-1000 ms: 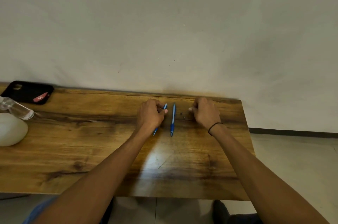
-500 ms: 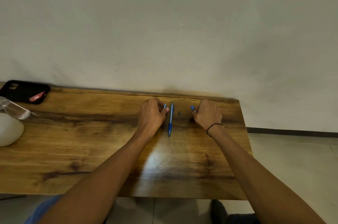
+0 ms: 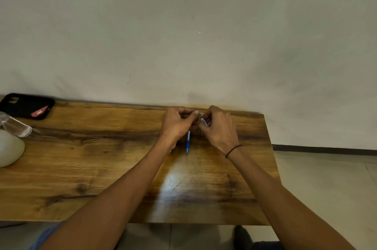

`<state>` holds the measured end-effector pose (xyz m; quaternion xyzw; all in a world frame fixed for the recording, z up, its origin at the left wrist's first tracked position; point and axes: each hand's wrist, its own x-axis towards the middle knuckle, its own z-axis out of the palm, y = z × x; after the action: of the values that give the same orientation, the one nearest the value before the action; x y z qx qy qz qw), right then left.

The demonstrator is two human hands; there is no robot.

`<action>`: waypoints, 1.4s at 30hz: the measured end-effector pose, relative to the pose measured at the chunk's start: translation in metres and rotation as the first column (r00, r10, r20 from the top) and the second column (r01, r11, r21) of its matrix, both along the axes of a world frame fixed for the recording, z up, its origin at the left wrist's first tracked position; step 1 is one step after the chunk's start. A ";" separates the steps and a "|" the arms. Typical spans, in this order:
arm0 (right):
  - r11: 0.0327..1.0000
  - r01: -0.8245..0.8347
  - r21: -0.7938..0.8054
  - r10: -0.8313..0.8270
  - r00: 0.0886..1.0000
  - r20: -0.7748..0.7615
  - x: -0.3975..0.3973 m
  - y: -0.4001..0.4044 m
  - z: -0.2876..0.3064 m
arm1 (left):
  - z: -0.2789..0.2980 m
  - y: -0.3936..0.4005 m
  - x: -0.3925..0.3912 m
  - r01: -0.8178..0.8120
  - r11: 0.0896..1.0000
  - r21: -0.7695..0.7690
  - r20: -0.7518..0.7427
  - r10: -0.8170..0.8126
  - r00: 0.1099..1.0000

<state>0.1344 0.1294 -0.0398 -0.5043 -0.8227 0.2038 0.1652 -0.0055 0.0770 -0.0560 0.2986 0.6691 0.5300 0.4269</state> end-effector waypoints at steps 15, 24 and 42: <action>0.989 0.004 0.150 -0.009 0.999 0.033 -0.007 -0.007 -0.003 | 0.002 -0.002 0.002 -0.006 0.994 0.105 -0.266 0.034 0.963; 0.989 0.019 0.145 -0.019 1.000 -0.007 -0.005 -0.006 -0.003 | 0.002 -0.001 0.002 -0.081 0.986 0.145 -0.193 0.108 0.975; 0.991 0.097 0.093 -0.085 0.988 -0.131 0.001 0.004 -0.001 | -0.012 -0.017 0.010 0.236 0.897 -0.375 -0.596 -0.428 0.679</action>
<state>0.1358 0.1330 -0.0408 -0.5187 -0.7957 0.1865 0.2509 0.0041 0.0601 -0.0681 0.5244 0.7752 0.2056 0.2859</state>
